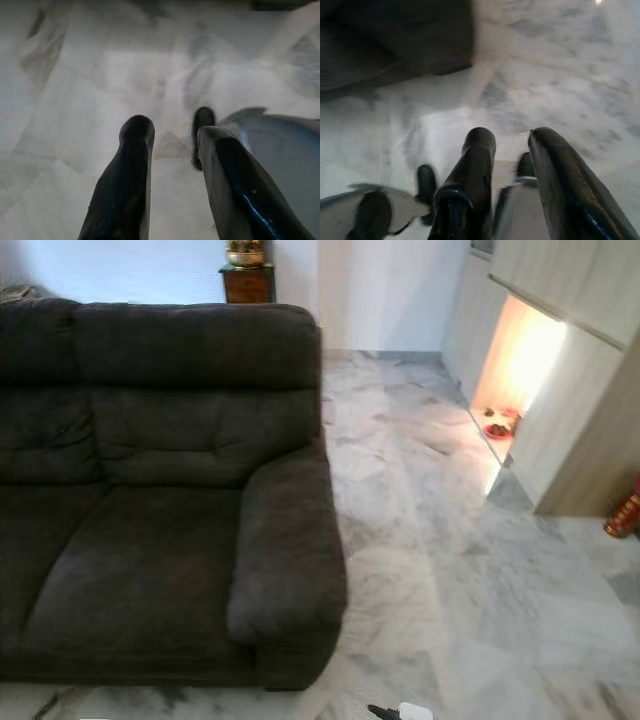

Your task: Move the pillow to the sofa from floor

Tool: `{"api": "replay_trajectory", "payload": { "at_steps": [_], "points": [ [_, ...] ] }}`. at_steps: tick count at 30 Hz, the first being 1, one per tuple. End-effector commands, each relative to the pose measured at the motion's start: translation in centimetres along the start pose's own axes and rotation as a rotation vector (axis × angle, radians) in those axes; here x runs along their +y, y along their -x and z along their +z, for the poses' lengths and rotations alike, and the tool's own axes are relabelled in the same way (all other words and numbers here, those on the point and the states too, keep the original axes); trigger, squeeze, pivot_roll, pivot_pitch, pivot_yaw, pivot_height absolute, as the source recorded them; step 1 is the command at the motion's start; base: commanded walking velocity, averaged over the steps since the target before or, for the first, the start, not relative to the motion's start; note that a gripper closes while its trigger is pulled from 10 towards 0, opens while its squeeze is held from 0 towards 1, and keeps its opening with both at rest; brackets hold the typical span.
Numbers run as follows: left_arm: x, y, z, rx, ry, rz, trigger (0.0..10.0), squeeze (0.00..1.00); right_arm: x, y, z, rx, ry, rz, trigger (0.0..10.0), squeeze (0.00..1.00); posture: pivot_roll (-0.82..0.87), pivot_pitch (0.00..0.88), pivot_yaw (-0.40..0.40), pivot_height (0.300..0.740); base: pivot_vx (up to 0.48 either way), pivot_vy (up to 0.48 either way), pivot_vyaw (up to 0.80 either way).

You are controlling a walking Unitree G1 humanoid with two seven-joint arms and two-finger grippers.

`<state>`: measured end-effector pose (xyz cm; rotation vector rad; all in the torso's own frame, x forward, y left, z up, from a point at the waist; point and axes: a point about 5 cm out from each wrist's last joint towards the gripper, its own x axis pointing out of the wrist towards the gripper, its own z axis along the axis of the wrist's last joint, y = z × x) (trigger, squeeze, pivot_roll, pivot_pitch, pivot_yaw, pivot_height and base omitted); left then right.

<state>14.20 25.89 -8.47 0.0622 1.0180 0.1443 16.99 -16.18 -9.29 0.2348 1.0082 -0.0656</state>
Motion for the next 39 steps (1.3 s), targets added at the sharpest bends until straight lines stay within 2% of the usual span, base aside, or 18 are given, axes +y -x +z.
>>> {"api": "replay_trajectory", "payload": {
  "at_steps": [1,5,23,39],
  "points": [
    [0.29,0.11,-0.5,0.023,-0.009,0.006,10.0,0.0,0.42,-0.11,0.45,-0.013,0.007,0.012,10.0,0.0,0.11,0.0,-0.01,0.74,0.0,0.48,0.0],
    [0.38,0.14,-0.52,0.023,-0.009,0.007,10.0,0.0,0.47,-0.11,0.58,-0.019,0.04,0.02,10.0,0.0,0.11,0.0,-0.009,0.74,0.0,0.48,0.44],
    [0.65,0.19,-0.53,0.023,-0.012,0.01,10.0,0.0,0.59,-0.09,0.36,-0.015,0.005,0.042,10.0,0.0,0.12,0.0,-0.005,0.74,0.0,0.48,0.78],
    [0.63,0.07,0.06,0.009,-0.019,0.007,10.0,0.0,0.73,-0.09,0.42,-0.039,-0.057,0.03,10.0,0.0,0.12,0.0,0.003,0.74,0.0,0.48,0.0]
  ]
}}
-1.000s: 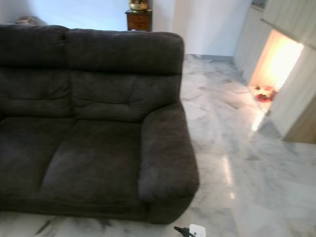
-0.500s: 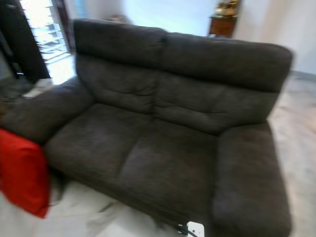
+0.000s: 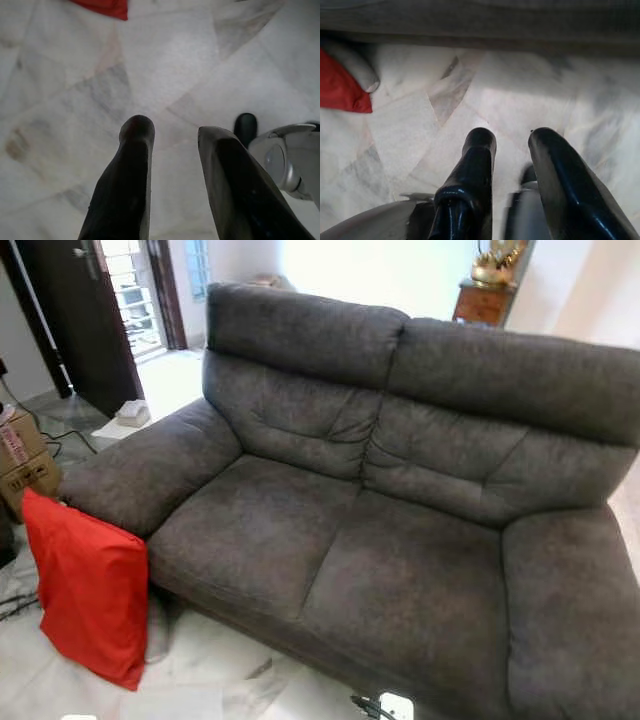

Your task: Move the pillow to the sofa from floor

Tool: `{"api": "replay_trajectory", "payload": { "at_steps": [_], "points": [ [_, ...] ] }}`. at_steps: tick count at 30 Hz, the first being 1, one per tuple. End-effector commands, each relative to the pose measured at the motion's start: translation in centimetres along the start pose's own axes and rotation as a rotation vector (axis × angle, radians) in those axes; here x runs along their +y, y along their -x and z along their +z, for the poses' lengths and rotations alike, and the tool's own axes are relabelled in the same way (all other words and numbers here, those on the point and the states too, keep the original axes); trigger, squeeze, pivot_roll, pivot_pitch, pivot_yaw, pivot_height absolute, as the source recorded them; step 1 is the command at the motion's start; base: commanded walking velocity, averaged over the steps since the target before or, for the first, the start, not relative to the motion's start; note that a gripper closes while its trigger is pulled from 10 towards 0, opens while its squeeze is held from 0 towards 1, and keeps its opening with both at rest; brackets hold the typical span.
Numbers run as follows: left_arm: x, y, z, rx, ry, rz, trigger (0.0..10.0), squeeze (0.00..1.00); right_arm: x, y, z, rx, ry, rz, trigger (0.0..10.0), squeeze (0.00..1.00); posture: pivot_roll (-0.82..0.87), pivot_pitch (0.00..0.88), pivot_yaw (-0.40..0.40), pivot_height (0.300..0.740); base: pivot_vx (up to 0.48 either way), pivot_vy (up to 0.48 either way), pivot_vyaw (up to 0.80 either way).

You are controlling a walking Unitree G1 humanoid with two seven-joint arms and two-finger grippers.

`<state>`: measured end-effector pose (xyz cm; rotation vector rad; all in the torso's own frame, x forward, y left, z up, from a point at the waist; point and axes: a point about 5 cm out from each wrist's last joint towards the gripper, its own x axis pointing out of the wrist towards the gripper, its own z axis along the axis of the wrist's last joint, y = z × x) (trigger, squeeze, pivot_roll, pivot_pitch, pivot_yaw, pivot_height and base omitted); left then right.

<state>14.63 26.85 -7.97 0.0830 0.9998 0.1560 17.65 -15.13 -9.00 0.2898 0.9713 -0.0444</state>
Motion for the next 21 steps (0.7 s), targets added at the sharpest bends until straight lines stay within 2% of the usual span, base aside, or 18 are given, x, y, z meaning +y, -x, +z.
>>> {"api": "replay_trajectory", "payload": {
  "at_steps": [1,19,21],
  "points": [
    [-0.34,0.03,-0.56,0.027,-0.009,-0.014,10.0,0.0,-0.42,0.08,-0.02,-0.009,-0.02,-0.017,10.0,0.0,0.12,0.0,0.004,0.74,0.0,0.48,0.0],
    [-0.55,0.01,-0.57,0.024,-0.001,-0.017,10.0,0.0,-0.67,0.12,0.13,-0.016,-0.016,-0.02,10.0,0.0,0.12,0.0,-0.005,0.74,0.0,0.48,0.0],
    [-0.49,0.01,-0.54,0.023,0.002,-0.014,10.0,0.0,-0.61,0.11,0.16,-0.027,-0.043,-0.018,10.0,0.0,0.12,0.0,-0.005,0.74,0.0,0.48,0.0]
  ]
}}
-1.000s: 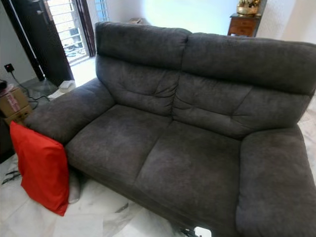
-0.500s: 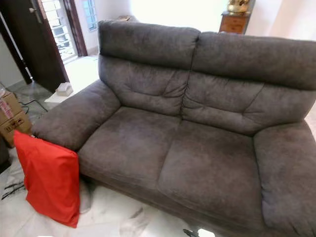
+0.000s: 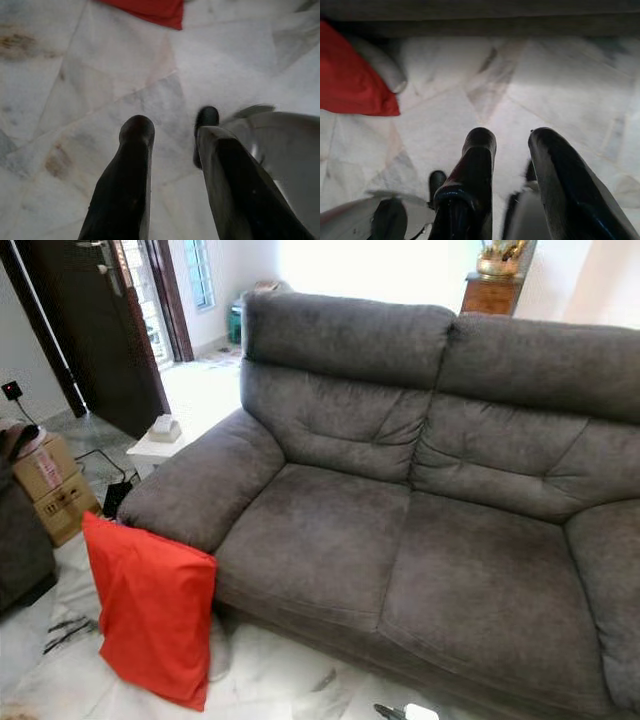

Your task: Move the pillow to the sofa from floor

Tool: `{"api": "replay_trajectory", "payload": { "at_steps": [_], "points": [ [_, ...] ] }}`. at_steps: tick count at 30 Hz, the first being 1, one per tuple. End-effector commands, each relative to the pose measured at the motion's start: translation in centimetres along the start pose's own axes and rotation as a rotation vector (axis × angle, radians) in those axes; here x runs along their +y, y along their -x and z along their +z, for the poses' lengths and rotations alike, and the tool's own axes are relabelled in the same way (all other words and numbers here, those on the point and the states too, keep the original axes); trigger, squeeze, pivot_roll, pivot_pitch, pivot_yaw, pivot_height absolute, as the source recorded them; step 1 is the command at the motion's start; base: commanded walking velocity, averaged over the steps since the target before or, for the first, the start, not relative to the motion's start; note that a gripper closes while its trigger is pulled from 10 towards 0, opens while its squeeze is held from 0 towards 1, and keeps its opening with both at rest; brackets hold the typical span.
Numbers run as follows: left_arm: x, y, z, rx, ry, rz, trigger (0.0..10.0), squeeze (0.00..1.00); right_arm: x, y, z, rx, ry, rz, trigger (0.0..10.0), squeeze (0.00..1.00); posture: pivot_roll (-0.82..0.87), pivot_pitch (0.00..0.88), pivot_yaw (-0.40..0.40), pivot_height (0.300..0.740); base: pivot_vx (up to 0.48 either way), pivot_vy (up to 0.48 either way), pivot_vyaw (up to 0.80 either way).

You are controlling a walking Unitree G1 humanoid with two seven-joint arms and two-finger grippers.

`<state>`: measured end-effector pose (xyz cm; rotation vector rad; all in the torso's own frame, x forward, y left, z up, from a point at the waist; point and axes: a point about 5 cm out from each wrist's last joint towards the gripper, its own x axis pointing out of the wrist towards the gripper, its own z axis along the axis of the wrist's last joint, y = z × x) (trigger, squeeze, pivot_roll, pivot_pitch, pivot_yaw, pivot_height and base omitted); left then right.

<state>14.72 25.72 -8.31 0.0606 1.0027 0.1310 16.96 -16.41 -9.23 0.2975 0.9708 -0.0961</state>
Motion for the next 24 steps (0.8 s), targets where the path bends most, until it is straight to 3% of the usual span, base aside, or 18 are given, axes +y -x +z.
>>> {"api": "replay_trajectory", "payload": {
  "at_steps": [1,24],
  "points": [
    [0.68,0.17,-0.42,0.021,-0.005,0.017,10.0,0.0,0.81,-0.18,0.5,-0.022,-0.014,0.022,10.0,0.0,0.12,0.0,-0.004,0.74,0.0,0.48,0.0],
    [1.02,0.15,-0.04,0.009,0.003,0.027,10.0,0.0,1.14,-0.24,0.69,-0.027,-0.009,0.039,10.0,0.0,0.15,0.0,-0.003,0.74,0.0,0.48,0.0]
  ]
}}
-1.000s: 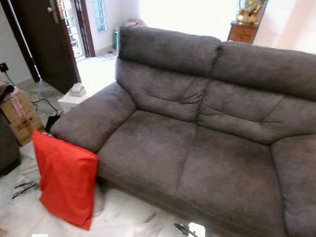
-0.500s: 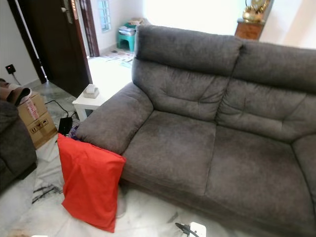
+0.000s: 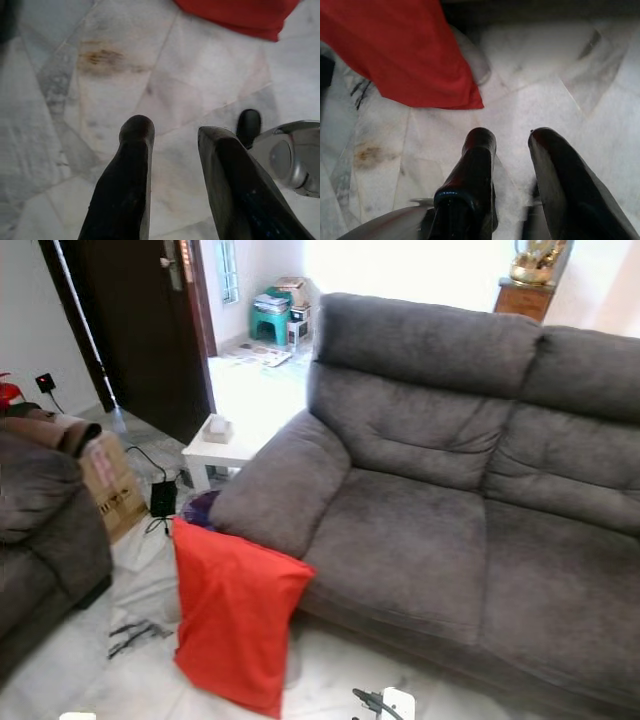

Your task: Move the pillow to the sofa from floor

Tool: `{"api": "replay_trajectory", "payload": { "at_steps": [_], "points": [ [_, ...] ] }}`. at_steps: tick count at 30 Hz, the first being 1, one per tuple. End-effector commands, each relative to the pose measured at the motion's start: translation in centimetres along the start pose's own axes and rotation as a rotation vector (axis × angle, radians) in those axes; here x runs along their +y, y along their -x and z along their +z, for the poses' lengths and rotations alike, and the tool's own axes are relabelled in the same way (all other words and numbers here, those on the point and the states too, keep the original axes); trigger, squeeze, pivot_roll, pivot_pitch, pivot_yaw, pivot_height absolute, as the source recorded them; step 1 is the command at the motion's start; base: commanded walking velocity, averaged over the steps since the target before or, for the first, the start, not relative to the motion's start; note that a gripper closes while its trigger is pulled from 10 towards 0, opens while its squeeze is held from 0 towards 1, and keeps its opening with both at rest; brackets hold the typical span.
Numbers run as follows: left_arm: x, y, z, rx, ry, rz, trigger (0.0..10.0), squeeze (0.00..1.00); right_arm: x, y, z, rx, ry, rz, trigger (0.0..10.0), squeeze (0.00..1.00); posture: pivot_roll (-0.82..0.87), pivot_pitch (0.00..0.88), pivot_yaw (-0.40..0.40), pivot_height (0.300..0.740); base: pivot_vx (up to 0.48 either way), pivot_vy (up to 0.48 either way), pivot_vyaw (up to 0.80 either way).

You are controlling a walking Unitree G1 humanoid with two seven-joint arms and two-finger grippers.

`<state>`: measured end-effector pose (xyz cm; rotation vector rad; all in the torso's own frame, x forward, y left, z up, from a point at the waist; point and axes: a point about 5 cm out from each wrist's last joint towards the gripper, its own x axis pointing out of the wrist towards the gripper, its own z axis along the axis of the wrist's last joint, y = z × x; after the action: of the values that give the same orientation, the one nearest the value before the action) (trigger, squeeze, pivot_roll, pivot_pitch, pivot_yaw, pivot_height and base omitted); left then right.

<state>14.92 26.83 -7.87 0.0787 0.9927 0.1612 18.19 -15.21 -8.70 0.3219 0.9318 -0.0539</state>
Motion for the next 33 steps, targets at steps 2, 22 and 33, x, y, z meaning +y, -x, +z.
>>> {"api": "replay_trajectory", "payload": {
  "at_steps": [2,22,33],
  "points": [
    [-0.1,0.1,-0.5,0.02,0.005,-0.006,10.0,0.0,-0.4,0.1,-0.2,0.004,-0.006,-0.013,10.0,0.0,0.15,0.0,-0.004,0.74,0.0,0.48,0.0],
    [-1.3,-0.3,0.7,-0.016,0.055,-0.008,10.0,0.0,-0.3,0.1,-0.2,0.017,0.023,0.001,10.0,0.0,0.18,0.0,-0.013,0.74,0.0,0.133,0.0],
    [-1.4,-0.4,0.9,-0.027,0.063,-0.012,10.0,0.0,-0.3,0.1,-0.3,0.023,0.036,0.004,10.0,0.0,0.17,0.0,-0.013,0.74,0.0,0.0,0.0]
  ]
}}
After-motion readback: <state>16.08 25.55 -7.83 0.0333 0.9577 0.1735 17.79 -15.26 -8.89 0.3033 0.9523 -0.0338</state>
